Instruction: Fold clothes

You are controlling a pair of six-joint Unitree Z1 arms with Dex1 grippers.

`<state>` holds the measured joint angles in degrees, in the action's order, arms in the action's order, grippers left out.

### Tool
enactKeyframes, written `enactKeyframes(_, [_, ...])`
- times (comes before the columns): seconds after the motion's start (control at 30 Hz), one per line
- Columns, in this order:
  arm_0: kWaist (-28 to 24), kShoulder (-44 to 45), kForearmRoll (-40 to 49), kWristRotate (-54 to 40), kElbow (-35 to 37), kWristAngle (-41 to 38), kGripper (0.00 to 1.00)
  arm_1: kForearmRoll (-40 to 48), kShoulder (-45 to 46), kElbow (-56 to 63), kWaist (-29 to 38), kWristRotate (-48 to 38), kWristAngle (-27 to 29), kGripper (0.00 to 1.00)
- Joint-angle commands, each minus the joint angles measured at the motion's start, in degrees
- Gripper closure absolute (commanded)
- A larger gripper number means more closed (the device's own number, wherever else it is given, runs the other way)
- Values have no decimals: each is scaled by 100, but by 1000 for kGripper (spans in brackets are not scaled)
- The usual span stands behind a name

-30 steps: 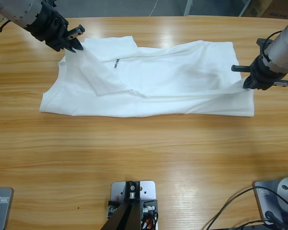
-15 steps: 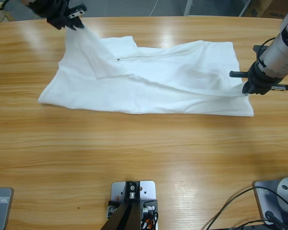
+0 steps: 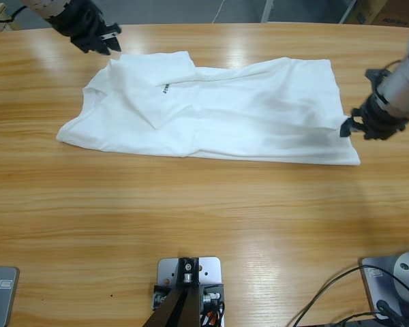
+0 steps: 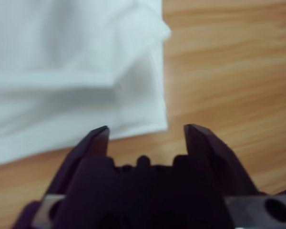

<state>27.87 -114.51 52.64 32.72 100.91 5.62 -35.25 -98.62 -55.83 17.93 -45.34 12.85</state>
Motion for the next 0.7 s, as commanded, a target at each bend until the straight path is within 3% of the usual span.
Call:
enactKeyframes(0.03, [614,632,639,-630,-875,623,0,821,798,1327,-167,-155,-422,31])
enactKeyframes(0.2, [1147,901,400,-468,-1963,619,27,1422,862,1680,-225,80,-682,365])
enactKeyframes(0.33, [1168,982,-11,-399,-2571,616,27,1646,846,1749,-474,333,-824,368])
enactKeyframes(0.7, [1096,671,-245,-426,-2736,598,27,2164,577,2099,-1090,421,-1118,368])
